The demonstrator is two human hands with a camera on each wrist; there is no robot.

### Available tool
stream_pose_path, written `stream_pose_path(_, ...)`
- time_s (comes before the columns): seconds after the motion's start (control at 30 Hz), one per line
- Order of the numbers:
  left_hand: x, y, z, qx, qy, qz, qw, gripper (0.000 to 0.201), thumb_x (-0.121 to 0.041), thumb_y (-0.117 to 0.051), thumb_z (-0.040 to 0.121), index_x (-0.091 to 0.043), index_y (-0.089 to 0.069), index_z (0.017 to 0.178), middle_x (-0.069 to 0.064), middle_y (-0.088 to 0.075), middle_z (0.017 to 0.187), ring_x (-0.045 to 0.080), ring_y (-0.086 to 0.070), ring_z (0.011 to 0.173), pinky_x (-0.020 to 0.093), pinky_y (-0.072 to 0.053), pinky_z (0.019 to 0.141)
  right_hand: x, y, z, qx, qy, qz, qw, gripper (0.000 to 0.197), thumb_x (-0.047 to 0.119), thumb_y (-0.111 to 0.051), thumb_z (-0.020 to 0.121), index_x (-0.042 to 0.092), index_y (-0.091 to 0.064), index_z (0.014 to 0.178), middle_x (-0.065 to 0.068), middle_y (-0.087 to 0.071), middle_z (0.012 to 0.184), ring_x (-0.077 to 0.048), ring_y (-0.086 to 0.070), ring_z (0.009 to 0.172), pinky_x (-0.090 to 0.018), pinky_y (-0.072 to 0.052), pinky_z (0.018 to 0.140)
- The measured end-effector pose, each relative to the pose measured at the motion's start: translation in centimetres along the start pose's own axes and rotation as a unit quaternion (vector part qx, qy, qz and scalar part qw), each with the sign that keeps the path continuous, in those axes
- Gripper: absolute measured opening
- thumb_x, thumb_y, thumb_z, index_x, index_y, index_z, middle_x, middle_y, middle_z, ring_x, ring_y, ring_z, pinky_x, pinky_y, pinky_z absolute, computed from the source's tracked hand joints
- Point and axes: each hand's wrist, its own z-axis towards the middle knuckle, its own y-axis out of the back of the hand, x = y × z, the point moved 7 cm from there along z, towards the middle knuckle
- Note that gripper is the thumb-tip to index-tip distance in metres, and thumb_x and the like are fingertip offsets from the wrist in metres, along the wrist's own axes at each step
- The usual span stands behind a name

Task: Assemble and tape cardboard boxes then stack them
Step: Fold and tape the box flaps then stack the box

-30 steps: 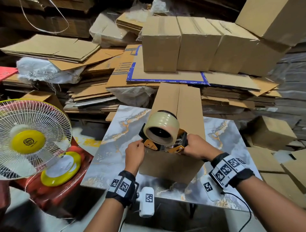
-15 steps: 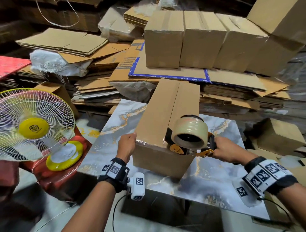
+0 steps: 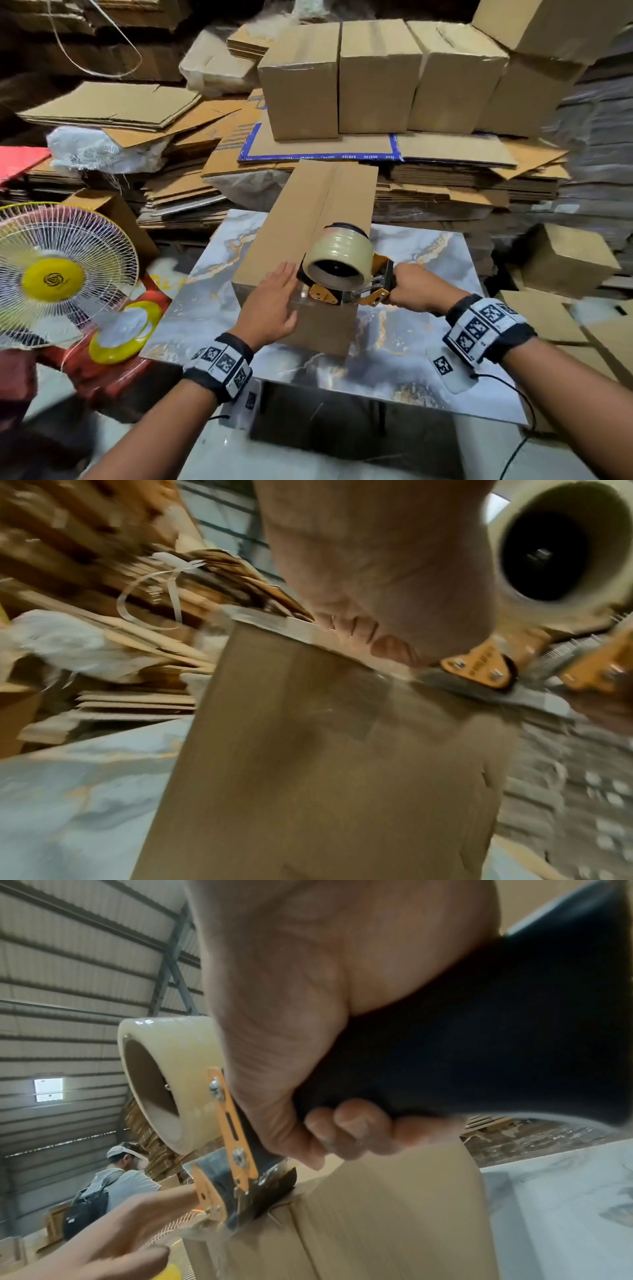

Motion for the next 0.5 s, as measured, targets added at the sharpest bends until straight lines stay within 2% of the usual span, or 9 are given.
stream_pose_path(0.07, -0.8, -0.6, 0.6, 0.024, -0.002, 0.021, 0.999, 0.07, -0.033, -0.063, 0.087, -0.004, -0.043, 0.148, 0.019, -0.033, 0.16, 0.036, -0.038, 0.143, 0.043, -0.032, 0.117, 0.0, 0.1, 0.0, 0.004, 0.007, 0.004, 1.0, 0.032, 0.009, -0.065, 0.083, 0.017, -0.045, 0.058, -0.001, -0.049, 0.058, -0.015, -0.044, 0.054, -0.028, -0.031, 0.049)
stream_pose_path(0.13, -1.0, -0.7, 0.9, 0.001, 0.015, 0.039, 0.999, 0.062, -0.023, -0.072, 0.086, -0.004, -0.051, 0.141, 0.018, -0.045, 0.152, 0.038, -0.051, 0.131, 0.044, -0.043, 0.108, 0.0, 0.0, -0.1, 0.01, 0.016, 0.008, 1.0, 0.03, 0.013, -0.068, 0.082, 0.017, -0.049, 0.059, -0.002, -0.052, 0.06, -0.015, -0.046, 0.056, -0.028, -0.034, 0.052)
stream_pose_path(0.2, -0.7, -0.6, 1.0, -0.018, 0.024, 0.051, 0.998, 0.063, -0.014, -0.072, 0.085, -0.002, -0.05, 0.143, 0.02, -0.048, 0.15, 0.039, -0.053, 0.13, 0.046, -0.045, 0.106, -0.8, 0.2, -0.1, 0.009, 0.019, 0.012, 1.0, 0.028, 0.017, -0.07, 0.081, 0.016, -0.052, 0.059, -0.002, -0.054, 0.061, -0.015, -0.048, 0.056, -0.029, -0.036, 0.054)
stream_pose_path(0.27, -0.7, -0.9, 1.2, -0.002, 0.022, 0.067, 0.998, 0.077, -0.016, -0.069, 0.086, 0.0, -0.035, 0.153, 0.021, -0.036, 0.159, 0.037, -0.04, 0.144, 0.045, -0.036, 0.116, -2.9, 0.7, -0.4, 0.009, -0.008, 0.029, 0.999, 0.025, 0.021, -0.071, 0.081, 0.013, -0.056, 0.062, -0.003, -0.056, 0.058, -0.017, -0.049, 0.05, -0.026, -0.038, 0.05)
stream_pose_path(0.33, -0.9, -1.2, 1.3, 0.031, 0.025, 0.083, 0.996, 0.083, -0.023, -0.061, 0.092, 0.0, -0.017, 0.158, 0.021, -0.019, 0.165, 0.034, -0.022, 0.153, 0.042, -0.022, 0.124, -5.1, 1.1, -1.0, 0.01, -0.03, 0.051, 0.998, 0.019, 0.019, -0.069, 0.081, 0.009, -0.061, 0.067, -0.003, -0.055, 0.053, -0.015, -0.047, 0.041, -0.023, -0.038, 0.042)
stream_pose_path(0.43, -1.5, -1.3, 1.6, 0.071, 0.051, 0.121, 0.989, 0.09, -0.038, -0.053, 0.098, 0.0, 0.0, 0.159, 0.021, -0.002, 0.168, 0.033, -0.006, 0.156, 0.041, -0.012, 0.127, -6.7, 0.7, -1.8, 0.016, -0.037, 0.082, 0.996, 0.016, 0.015, -0.068, 0.082, 0.005, -0.062, 0.071, -0.004, -0.054, 0.053, -0.015, -0.045, 0.039, -0.022, -0.036, 0.04)
stream_pose_path(0.5, -2.9, -1.3, 2.0, 0.086, 0.04, 0.135, 0.986, 0.096, -0.044, -0.056, 0.097, -0.001, 0.003, 0.159, 0.021, 0.003, 0.168, 0.034, -0.001, 0.156, 0.043, -0.009, 0.127, -6.8, 0.4, -1.7, 0.008, -0.03, 0.08, 0.996, 0.021, 0.022, -0.071, 0.084, 0.006, -0.063, 0.073, -0.006, -0.058, 0.056, -0.017, -0.049, 0.043, -0.022, -0.037, 0.042)
